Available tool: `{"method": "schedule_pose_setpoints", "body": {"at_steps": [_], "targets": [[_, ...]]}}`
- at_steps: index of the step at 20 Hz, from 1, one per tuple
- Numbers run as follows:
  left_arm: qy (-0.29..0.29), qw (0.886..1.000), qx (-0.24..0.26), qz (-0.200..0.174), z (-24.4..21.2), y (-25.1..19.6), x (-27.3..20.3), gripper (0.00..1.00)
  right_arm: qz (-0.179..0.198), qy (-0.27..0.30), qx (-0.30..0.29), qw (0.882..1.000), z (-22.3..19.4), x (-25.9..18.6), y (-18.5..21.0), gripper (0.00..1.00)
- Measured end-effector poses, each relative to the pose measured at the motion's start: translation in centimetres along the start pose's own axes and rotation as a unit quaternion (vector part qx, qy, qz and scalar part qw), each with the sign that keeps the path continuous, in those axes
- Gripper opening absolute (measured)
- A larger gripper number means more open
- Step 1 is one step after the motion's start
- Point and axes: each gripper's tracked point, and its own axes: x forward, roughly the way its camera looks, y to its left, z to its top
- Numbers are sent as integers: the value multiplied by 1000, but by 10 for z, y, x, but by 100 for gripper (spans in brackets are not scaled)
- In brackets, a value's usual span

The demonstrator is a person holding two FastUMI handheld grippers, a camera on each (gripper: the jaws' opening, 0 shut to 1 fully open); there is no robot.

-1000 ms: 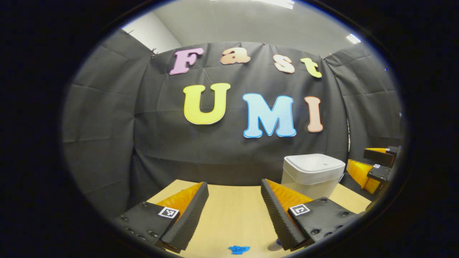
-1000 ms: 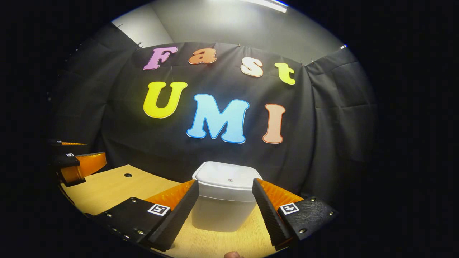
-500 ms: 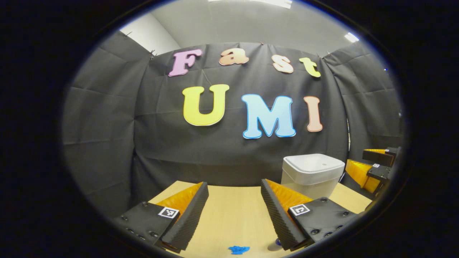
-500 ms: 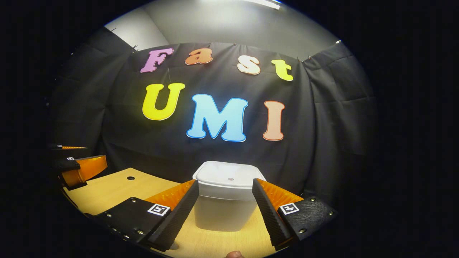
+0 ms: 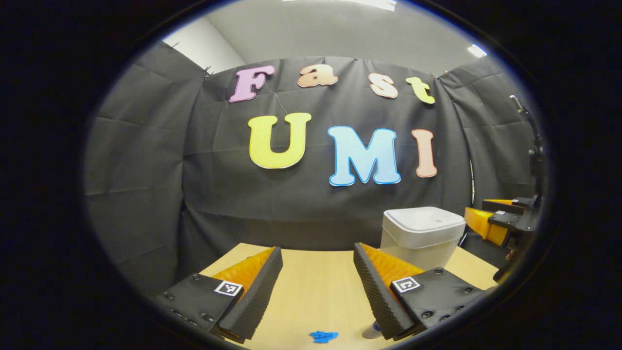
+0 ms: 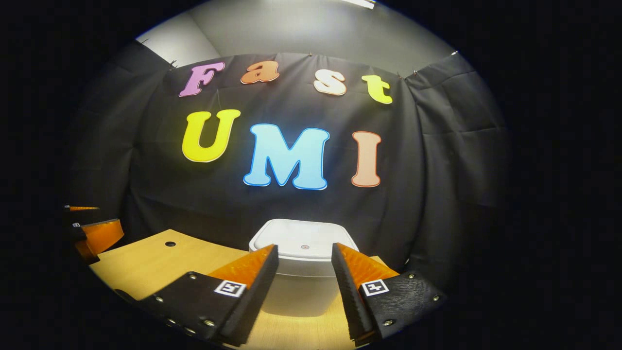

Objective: Press the lid of the desktop garbage bin to open it, pick up the crumpled paper on the desktop and throw it into the bin, then pick up the pop can on the desktop and drop it into the bin, and finally close the garbage bin lid.

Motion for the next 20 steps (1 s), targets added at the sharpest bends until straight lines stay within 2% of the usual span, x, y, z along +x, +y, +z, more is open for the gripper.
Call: {"method": "schedule_pose_setpoints", "body": {"at_steps": [1,2,4,6,7,8,9,12,13,20], "targets": [[0,1000,0,1,0,0,0,96,3,3,2,1000,-1,5,1,66],[0,1000,1,1,0,1,0,87,4,5,5,1000,-2,6,0,58],[0,1000,1,3,0,3,0,87,10,12,12,1000,-5,11,4,43],[1,1000,1,4,-2,4,1,89,7,22,11,1000,-10,21,2,43],[2,1000,2,4,-1,4,2,90,-12,21,19,1000,-7,21,-7,22],[2,1000,3,4,-3,5,2,92,-4,19,28,999,-8,25,-1,1],[1,1000,4,5,-3,6,4,93,1,23,34,999,-10,32,-1,5],[4,1000,5,5,-3,6,5,97,4,26,43,999,-14,41,-1,7],[4,1000,6,5,-4,7,7,99,10,27,44,999,-13,45,1,0],[9,1000,9,7,-8,8,10,100,26,51,18,998,-27,87,4,0]]}}
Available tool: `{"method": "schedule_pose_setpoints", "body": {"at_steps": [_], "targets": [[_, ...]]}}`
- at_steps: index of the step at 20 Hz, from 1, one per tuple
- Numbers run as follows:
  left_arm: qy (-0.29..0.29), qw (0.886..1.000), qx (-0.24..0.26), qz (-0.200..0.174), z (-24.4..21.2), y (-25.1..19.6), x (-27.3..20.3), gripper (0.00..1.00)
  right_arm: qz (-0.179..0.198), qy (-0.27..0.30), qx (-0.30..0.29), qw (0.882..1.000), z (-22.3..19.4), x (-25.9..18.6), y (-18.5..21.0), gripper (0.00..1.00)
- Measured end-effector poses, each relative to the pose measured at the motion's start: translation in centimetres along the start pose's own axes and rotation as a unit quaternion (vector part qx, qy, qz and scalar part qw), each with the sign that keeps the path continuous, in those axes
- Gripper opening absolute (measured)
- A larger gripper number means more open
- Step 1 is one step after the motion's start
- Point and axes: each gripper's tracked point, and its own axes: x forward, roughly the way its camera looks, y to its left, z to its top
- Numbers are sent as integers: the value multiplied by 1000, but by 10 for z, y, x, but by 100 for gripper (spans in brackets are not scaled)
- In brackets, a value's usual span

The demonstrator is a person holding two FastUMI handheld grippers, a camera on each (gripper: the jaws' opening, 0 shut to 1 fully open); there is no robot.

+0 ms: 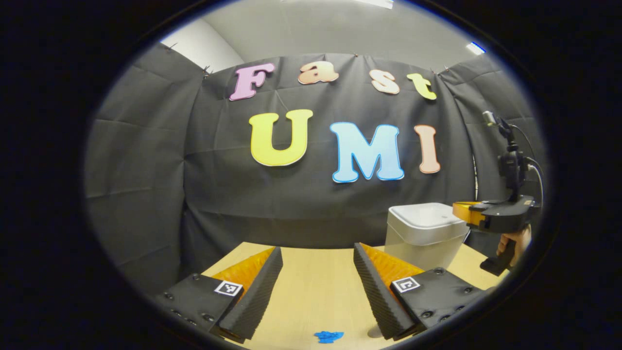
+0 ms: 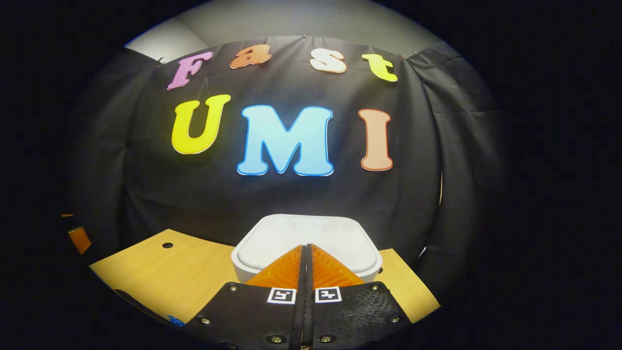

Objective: Press the lid of the desktop garbage bin to open it, pick up the crumpled paper on the desktop and throw it into the bin, then pick up the pop can on the desktop and drop it into the bin, and finally close the garbage bin lid.

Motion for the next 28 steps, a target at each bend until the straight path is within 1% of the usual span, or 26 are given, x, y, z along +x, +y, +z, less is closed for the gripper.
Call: {"method": "schedule_pose_setpoints", "body": {"at_steps": [4,5,6,10,12,14,16,18,21,22,25,28], "targets": [[1,1000,3,1,1,2,1,100,8,24,3,1000,-12,10,2,0],[1,1000,4,1,1,2,1,96,7,20,4,1000,-8,10,1,0],[2,1000,5,2,0,3,2,100,9,24,1,1000,-12,11,2,0],[9,1000,2,2,-6,5,3,100,12,27,-22,999,-16,10,3,1],[12,1000,-1,3,-9,6,2,100,15,28,1,999,-18,10,1,1],[12,1000,-4,3,-8,6,2,100,23,27,37,999,-17,9,2,1],[12,1000,-4,2,-8,7,0,100,30,33,53,998,-15,10,3,1],[11,1000,-1,0,-6,6,-1,100,35,19,61,997,-5,8,1,1],[6,1000,2,9,-3,13,-6,100,30,10,45,999,-3,6,1,0],[7,1000,0,10,-5,14,-7,100,26,1,40,999,1,3,0,0],[11,1000,-4,17,-9,17,-9,100,19,-49,29,998,33,-4,0,0],[12,1000,-8,20,-8,18,-12,100,13,-72,25,997,46,-10,-2,0]]}}
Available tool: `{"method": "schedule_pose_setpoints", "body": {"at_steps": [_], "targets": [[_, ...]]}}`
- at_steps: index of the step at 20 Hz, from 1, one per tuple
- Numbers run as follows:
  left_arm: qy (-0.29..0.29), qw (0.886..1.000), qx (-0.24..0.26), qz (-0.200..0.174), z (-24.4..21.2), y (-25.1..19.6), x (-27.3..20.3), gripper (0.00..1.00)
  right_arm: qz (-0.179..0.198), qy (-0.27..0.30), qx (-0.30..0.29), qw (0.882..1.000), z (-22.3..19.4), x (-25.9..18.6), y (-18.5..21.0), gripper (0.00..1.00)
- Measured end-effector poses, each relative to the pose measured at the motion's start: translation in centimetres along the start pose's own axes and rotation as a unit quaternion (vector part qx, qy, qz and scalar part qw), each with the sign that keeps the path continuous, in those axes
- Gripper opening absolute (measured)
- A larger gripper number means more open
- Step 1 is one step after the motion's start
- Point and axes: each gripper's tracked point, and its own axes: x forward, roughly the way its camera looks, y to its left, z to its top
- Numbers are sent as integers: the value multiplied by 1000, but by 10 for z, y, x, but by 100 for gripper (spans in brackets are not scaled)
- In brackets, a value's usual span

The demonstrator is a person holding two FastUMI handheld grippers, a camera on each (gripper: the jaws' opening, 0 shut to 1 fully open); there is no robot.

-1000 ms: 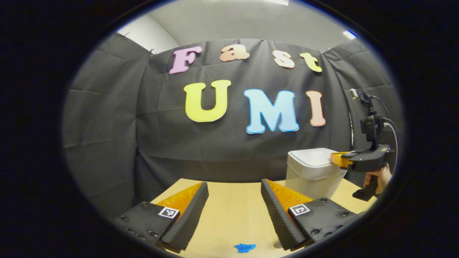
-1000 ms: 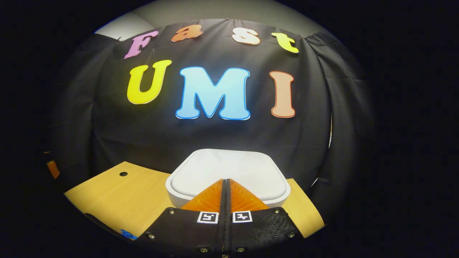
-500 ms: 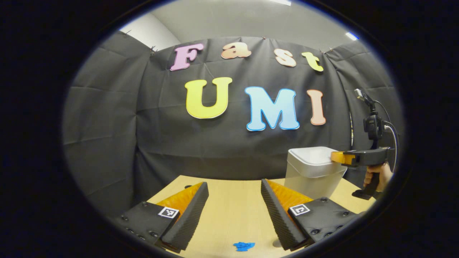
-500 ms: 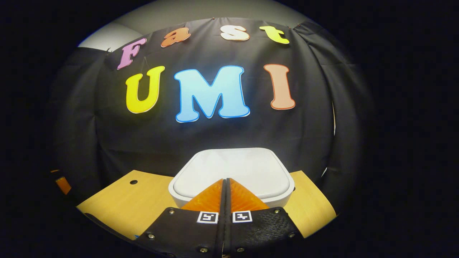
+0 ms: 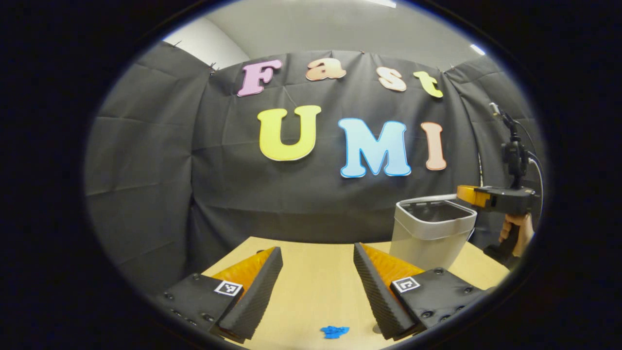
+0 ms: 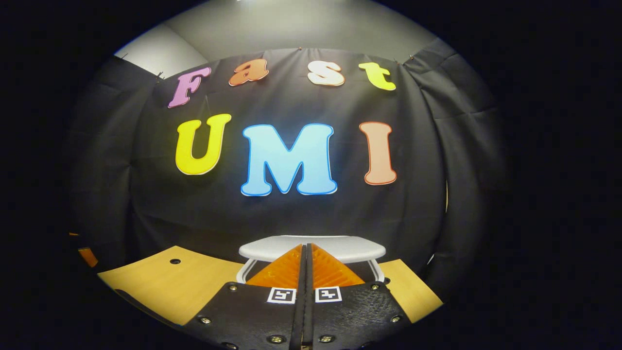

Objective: Press the lid of the desktop garbage bin to open it, pick up the crumpled paper on the desktop and throw it into the bin, then pick up the pop can on the desktop and drop it into the bin, and finally close the garbage bin lid.

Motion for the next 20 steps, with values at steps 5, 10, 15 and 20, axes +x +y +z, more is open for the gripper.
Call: {"method": "schedule_pose_setpoints", "body": {"at_steps": [5,10,15,20], "targets": [[-1,1000,-2,3,-1,0,-2,100,1,-2,-8,1000,3,-11,0,0],[7,1000,-4,0,-12,-2,-5,100,7,-5,-23,1000,4,-29,5,0],[38,999,-7,-1,-35,2,-7,100,27,-13,-33,999,3,-47,18,11],[51,999,-15,-8,-52,2,-6,100,28,1,-32,999,-9,-55,18,58]]}}
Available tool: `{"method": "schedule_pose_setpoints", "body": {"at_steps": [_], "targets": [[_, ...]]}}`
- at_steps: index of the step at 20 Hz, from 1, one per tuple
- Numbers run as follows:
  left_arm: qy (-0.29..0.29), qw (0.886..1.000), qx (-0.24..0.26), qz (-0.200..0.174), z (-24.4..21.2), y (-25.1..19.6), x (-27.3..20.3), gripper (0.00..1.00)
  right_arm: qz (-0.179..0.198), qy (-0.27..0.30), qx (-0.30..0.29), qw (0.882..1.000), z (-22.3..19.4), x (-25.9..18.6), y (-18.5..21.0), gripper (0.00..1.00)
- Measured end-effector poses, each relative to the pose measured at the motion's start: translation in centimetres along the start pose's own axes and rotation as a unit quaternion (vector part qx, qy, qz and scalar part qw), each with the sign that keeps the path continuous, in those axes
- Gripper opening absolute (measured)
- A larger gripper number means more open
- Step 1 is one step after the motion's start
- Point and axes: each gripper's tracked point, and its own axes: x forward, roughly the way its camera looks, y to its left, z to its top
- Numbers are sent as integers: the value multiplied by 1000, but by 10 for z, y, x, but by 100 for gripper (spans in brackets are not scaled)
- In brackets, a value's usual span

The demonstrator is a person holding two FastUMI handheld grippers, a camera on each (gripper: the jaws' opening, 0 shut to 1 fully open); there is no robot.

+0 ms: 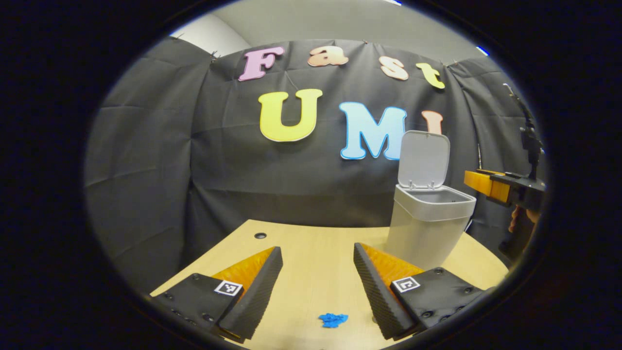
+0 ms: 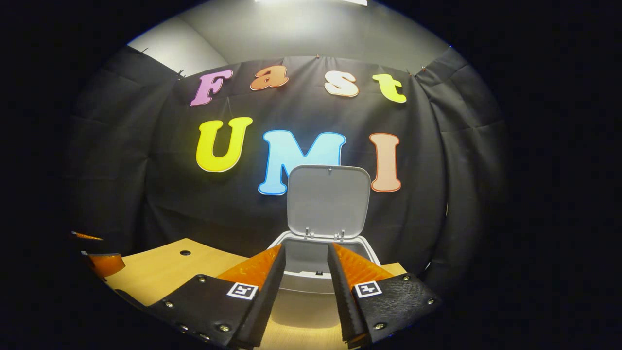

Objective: Press the lid of the desktop garbage bin to open it, pick up the crumpled paper on the desktop and throw it into the bin, then pick up the pop can on the desktop and drop it into the bin, and finally close the garbage bin lid.

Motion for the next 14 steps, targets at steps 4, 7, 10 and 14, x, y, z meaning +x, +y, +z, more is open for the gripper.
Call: {"method": "schedule_pose_setpoints", "body": {"at_steps": [4,7,10,14], "targets": [[16,1000,-8,-1,-20,0,6,96,-4,5,4,1000,-4,-8,-1,94],[23,1000,2,0,-38,0,12,97,-5,4,2,1000,-5,-16,-1,94],[36,999,13,-15,-60,-10,17,100,-15,1,-8,1000,-5,-27,-4,95],[76,996,18,-37,-104,-21,29,100,-15,7,-15,1000,-8,-46,2,95]]}}
